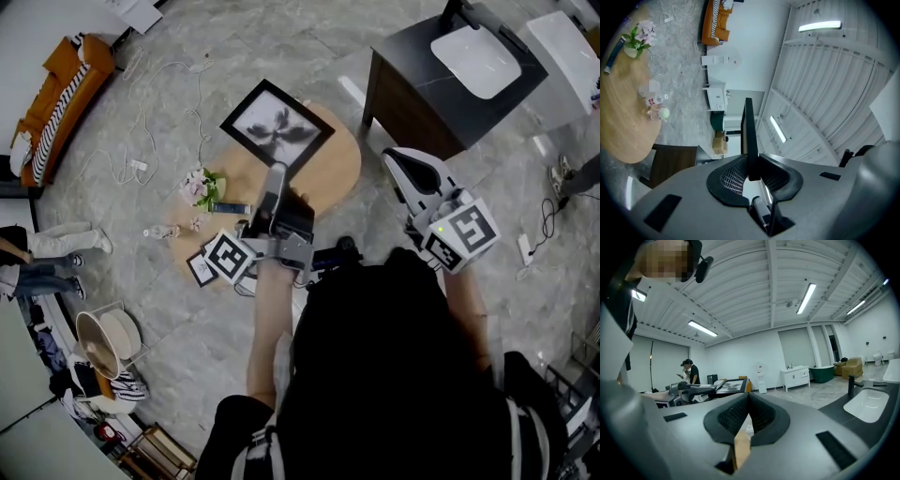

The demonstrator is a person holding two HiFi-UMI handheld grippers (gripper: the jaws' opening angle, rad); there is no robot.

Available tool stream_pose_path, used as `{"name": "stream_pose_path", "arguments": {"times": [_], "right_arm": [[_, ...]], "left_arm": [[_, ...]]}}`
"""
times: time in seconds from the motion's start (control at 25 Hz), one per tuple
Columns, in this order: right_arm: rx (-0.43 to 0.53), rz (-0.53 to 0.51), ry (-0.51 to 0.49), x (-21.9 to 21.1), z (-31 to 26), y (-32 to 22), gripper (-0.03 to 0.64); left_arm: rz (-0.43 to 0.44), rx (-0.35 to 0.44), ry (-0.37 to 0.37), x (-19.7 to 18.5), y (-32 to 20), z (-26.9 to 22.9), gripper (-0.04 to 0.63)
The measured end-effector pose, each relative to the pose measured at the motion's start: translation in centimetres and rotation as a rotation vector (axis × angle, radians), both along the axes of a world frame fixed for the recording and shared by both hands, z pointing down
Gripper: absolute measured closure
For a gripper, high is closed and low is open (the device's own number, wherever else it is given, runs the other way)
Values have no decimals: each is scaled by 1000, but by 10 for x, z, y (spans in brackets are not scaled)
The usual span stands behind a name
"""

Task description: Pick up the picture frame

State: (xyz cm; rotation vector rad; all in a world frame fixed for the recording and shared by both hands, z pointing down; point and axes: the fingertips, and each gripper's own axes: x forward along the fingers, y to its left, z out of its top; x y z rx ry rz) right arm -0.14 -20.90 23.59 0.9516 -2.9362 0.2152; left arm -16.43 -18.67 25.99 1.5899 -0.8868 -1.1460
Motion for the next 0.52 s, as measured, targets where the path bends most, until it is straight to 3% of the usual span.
{"name": "stream_pose_path", "arguments": {"times": [0.52], "right_arm": [[9, -1, 28, 5, 8, 10, 604]], "left_arm": [[32, -15, 12, 13, 2, 14, 517]]}}
